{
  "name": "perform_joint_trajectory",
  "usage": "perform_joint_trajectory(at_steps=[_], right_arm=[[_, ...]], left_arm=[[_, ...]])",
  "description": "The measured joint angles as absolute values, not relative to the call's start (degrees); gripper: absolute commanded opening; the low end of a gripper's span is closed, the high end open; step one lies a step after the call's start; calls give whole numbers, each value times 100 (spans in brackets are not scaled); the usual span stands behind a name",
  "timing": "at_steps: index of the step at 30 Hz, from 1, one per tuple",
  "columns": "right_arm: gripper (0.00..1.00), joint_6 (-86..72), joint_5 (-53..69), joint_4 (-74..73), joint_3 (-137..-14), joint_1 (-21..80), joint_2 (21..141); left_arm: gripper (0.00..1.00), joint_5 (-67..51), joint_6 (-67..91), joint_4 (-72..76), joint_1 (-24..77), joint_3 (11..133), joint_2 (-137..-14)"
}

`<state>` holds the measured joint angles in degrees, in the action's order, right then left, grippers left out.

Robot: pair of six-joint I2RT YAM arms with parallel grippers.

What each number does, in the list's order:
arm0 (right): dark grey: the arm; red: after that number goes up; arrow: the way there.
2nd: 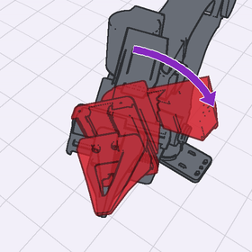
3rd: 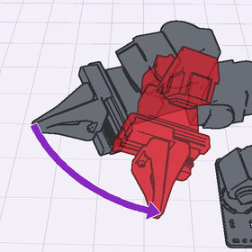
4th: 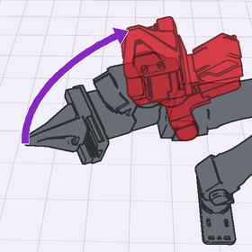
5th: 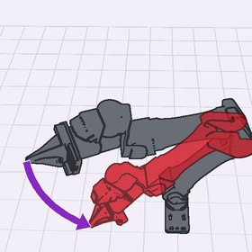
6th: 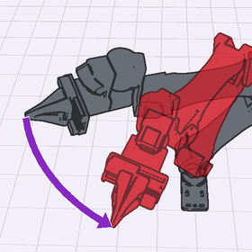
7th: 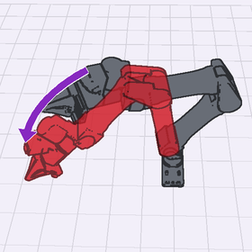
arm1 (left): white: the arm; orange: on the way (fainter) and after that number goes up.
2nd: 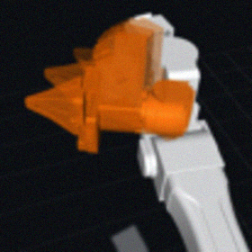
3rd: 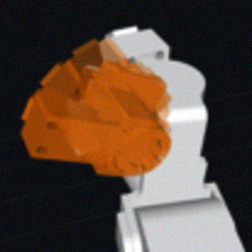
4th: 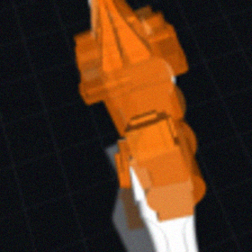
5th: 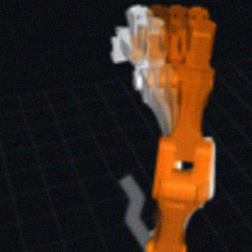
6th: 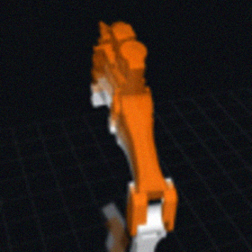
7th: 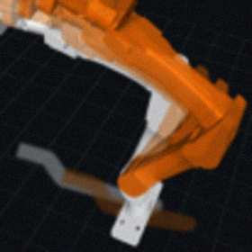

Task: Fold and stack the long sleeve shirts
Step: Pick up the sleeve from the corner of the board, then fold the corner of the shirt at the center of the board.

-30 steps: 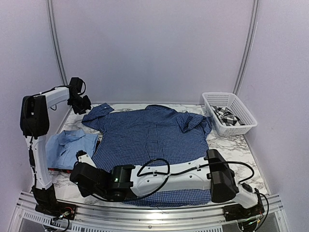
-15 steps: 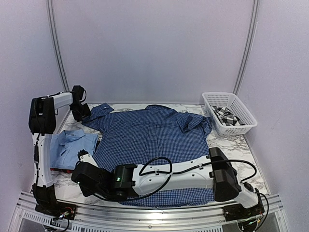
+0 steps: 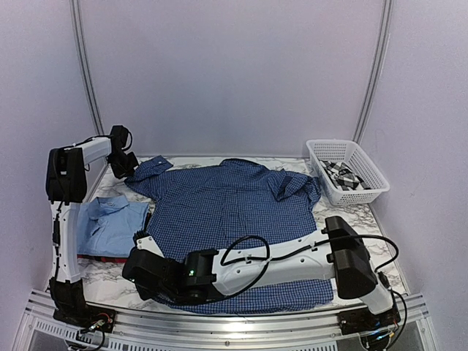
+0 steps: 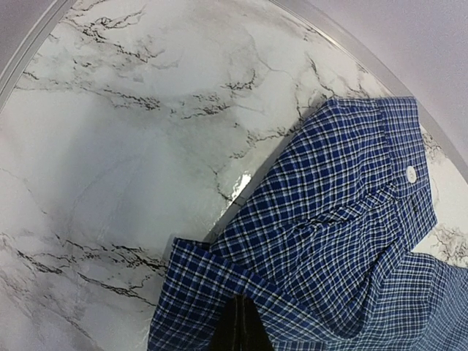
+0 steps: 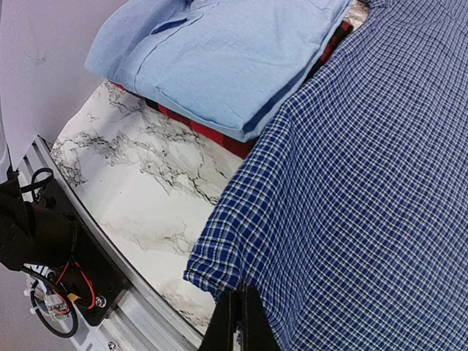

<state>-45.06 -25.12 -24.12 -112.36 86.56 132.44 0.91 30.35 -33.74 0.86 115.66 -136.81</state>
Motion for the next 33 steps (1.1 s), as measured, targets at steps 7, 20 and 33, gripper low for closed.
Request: perform_joint_trajectory(at_steps=[7, 20, 33], right_arm=[[0, -4794, -2692, -2080, -10355, 8646, 12715], [0, -5583, -3026, -1466, -8709, 8646, 11998], [0, -6239, -3299, -982, -7609, 8718, 11570]], left_arm=[[0, -21, 3070, -3382, 130, 11566, -13592], [0, -569, 3450, -3234, 945, 11592, -12648], [0, -1131, 4075, -2602, 2408, 12223, -12554]])
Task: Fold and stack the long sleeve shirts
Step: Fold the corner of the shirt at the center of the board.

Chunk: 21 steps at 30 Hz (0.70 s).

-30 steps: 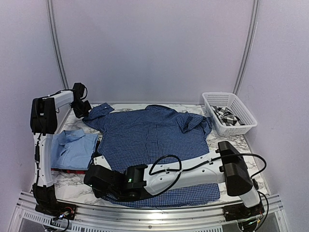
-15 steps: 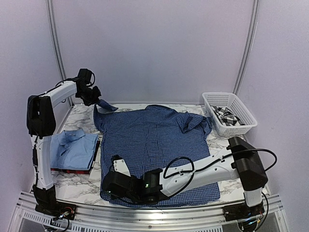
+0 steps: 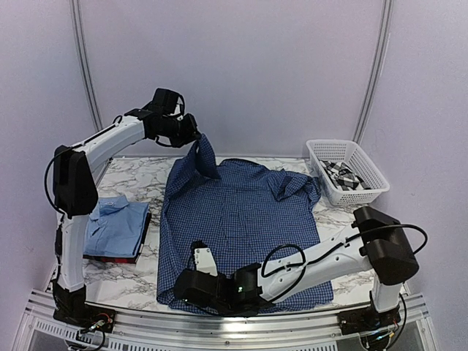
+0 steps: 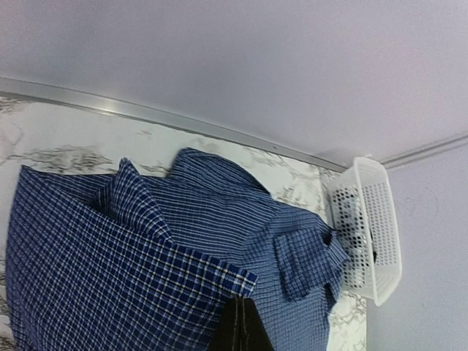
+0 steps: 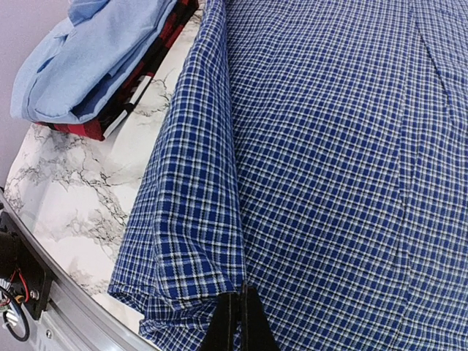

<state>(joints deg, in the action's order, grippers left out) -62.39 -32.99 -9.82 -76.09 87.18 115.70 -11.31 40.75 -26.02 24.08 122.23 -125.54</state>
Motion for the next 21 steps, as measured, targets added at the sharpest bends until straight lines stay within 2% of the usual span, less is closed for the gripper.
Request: perform_joint_trajectory(at_steps=[10, 21], right_arm=[[0, -6521, -3612, -1096, -7452, 8847, 11478], [0, -7227, -3800, -1769, -6921, 8851, 10890]], left_arm=[[0, -1675, 4508, -1962, 3127, 12752, -12564], [0, -1962, 4976, -1352, 3350, 13356, -13098]])
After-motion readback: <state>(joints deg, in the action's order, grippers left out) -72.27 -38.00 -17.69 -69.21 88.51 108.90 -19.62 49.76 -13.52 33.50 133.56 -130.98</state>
